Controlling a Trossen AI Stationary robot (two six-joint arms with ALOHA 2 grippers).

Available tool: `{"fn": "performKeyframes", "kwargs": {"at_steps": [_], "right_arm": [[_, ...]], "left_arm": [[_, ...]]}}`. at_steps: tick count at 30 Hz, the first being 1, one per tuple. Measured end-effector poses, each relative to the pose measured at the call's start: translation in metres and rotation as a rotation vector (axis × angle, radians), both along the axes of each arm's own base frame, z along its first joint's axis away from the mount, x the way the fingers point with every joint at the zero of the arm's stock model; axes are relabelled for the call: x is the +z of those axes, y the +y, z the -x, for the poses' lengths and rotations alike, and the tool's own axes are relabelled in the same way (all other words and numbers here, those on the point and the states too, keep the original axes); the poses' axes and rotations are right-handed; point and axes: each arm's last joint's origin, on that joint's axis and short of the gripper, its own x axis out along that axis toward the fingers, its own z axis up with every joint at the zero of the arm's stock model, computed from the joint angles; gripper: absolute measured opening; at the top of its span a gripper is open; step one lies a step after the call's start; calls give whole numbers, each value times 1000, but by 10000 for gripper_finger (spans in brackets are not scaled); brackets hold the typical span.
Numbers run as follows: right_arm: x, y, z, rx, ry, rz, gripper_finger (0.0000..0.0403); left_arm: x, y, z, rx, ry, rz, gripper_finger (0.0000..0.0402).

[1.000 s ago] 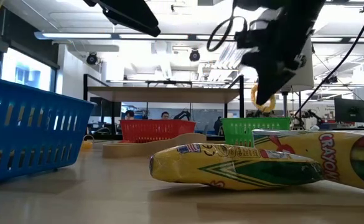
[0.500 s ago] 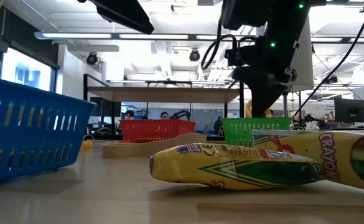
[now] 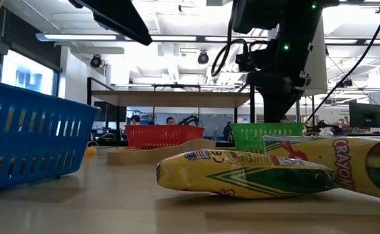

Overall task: Pick & Place Office Desk Supplies
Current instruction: Put the yellow spring keychain into the green bin, then put the brown rubber band into the blue bin

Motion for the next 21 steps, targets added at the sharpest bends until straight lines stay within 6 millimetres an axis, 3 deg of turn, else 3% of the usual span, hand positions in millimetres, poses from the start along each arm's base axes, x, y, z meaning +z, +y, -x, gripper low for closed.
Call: {"fn": "performKeyframes", "kwargs": {"at_steps": [6,12,16,21], "right_arm": [[7,-2,5,21,22,49,201],[38,1,16,65,-85,65,237],[59,17,18,250,-193,26,239],[68,44,9,533,-313,-74,237]], "left_arm": [[-1,0,1,-1,11,-5,153],[-4,2,4,32,47,8,153],[-5,2,5,35,58,4,153],[-5,2,5,36,59,5,153]]}}
